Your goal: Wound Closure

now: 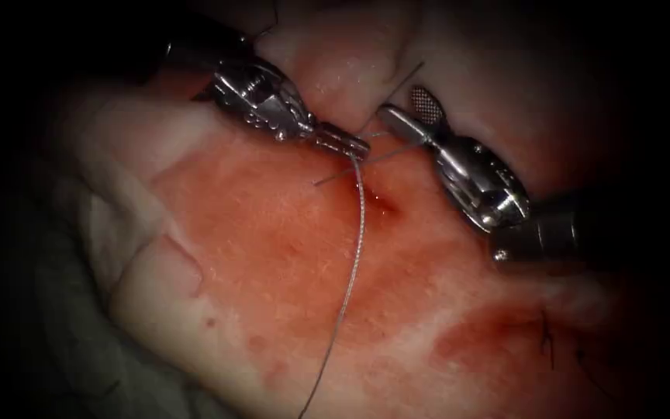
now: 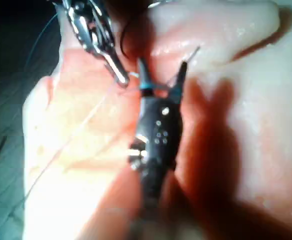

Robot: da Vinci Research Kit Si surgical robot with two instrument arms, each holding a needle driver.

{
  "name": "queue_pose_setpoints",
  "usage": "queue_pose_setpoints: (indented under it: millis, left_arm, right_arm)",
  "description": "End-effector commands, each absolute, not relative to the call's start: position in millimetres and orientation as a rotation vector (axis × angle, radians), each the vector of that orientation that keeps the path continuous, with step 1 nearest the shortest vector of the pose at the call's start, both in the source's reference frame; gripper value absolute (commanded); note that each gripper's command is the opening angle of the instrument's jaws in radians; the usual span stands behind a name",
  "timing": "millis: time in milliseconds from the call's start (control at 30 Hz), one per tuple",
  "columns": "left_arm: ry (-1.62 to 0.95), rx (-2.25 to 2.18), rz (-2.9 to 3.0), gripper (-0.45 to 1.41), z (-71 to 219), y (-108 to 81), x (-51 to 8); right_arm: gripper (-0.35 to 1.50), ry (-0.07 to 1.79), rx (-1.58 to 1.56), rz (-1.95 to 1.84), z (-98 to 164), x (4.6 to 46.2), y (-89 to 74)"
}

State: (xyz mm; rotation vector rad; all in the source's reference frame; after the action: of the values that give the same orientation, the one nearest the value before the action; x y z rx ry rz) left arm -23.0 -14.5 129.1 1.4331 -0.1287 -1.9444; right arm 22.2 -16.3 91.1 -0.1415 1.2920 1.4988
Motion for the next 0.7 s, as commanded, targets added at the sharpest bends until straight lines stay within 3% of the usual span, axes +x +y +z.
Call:
queue_pose_setpoints:
  millis: [33, 700]
  left_arm:
    - [-0.128, 1.435, -1.942, -0.45, 129.6, -14.6, -23.5]
    - [-0.127, 1.433, -1.946, -0.45, 130.0, -13.6, -24.0]
  right_arm:
    - [0.98, 1.281, -0.148, 1.510, 92.2, 22.5, -16.9]
    - [0.88, 1.256, -0.214, 1.556, 93.7, 22.7, -14.4]
